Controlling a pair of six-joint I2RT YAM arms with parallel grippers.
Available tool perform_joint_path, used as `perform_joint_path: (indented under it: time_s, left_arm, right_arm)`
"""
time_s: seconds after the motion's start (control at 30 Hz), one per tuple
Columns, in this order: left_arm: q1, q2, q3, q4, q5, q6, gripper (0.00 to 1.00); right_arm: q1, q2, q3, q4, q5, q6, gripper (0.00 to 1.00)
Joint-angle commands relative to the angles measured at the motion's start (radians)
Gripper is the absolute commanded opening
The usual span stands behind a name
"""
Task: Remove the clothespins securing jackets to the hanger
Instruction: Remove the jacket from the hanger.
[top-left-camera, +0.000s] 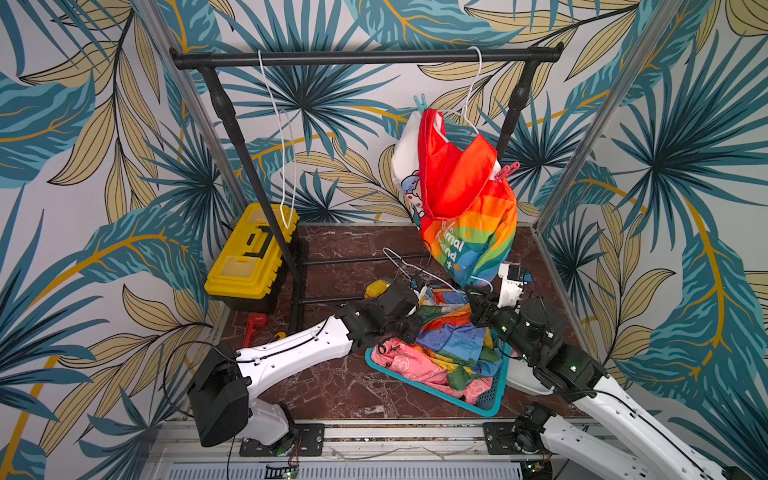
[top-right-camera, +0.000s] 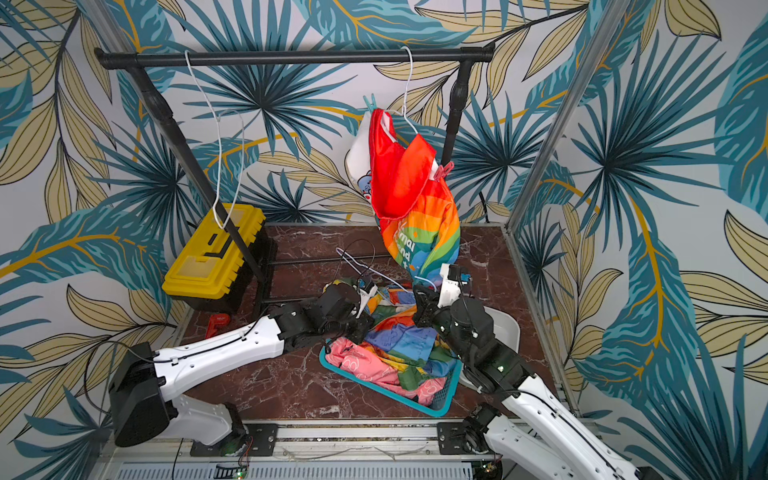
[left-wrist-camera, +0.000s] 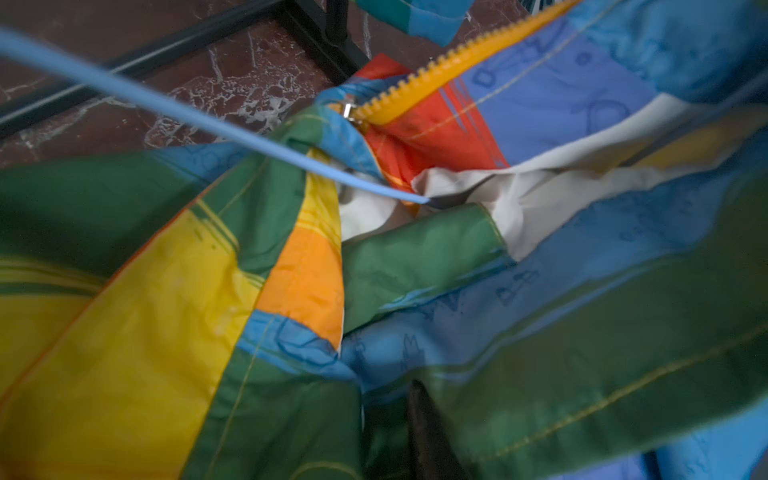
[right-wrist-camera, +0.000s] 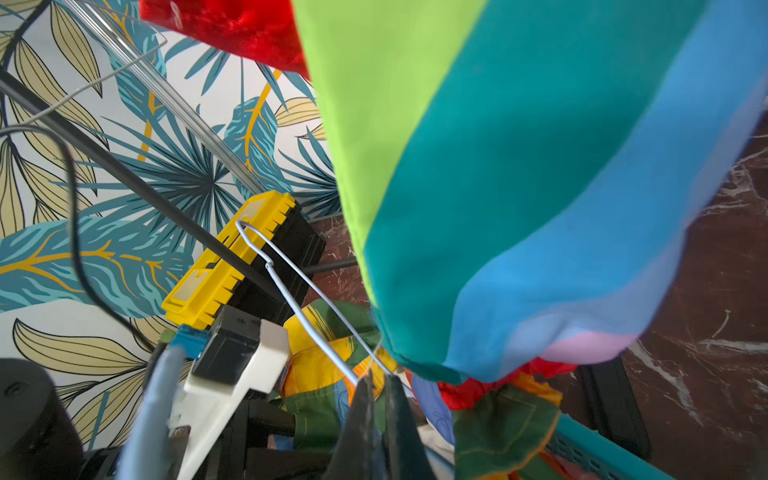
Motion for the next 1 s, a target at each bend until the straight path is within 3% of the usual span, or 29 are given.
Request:
perform_joint_path:
  time_s: [0.0,0.1,0.2,0.27,0.5,0.63,0.77,0.97]
  left_arm:
    - [-0.01,0.001,-0.022,0.027,0.002,-0.008,0.32]
    - [-0.012,-0.053,-0.039,0.025,-0.008,-0.01,0.59]
    - [-0.011,-0.142,-0.045,-0.001,-0.058,0.007,0.75]
    - [-0.011,-0.205,-0.042,-0.025,-0.081,0.031,0.79]
    - [-0.006,-0.455,-0.053,-0.112,-0.183,0.081,0.85]
    - [0.002,-0.538,-0.019,-0.12,-0.169,0.138,0.85]
    - [0.001,-0.474,0.07,-0.13,-0.081,0.256,0.77]
    - [0.009,-0.344,0.183,-0.127,-0.047,0.402,0.65]
  right_arm:
    - [-0.005,0.016,0.028,0.076,-0.037,0.016,0.0]
    - [-0.017,0.0,0.027,0.085,-0.031,0.006,0.0]
    - [-0.032,0.006,0.058,0.07,-0.05,-0.012,0.0]
    - [-0.034,0.019,0.078,0.062,-0.066,-0.02,0.0]
    - [-0.038,0.067,0.131,0.038,-0.134,-0.046,0.0]
    - [-0.037,0.11,0.174,0.018,-0.206,-0.076,0.0]
    - [-0.037,0.177,0.238,-0.024,-0.308,-0.101,0.0]
    - [-0.037,0.22,0.313,-0.126,-0.391,-0.146,0.0]
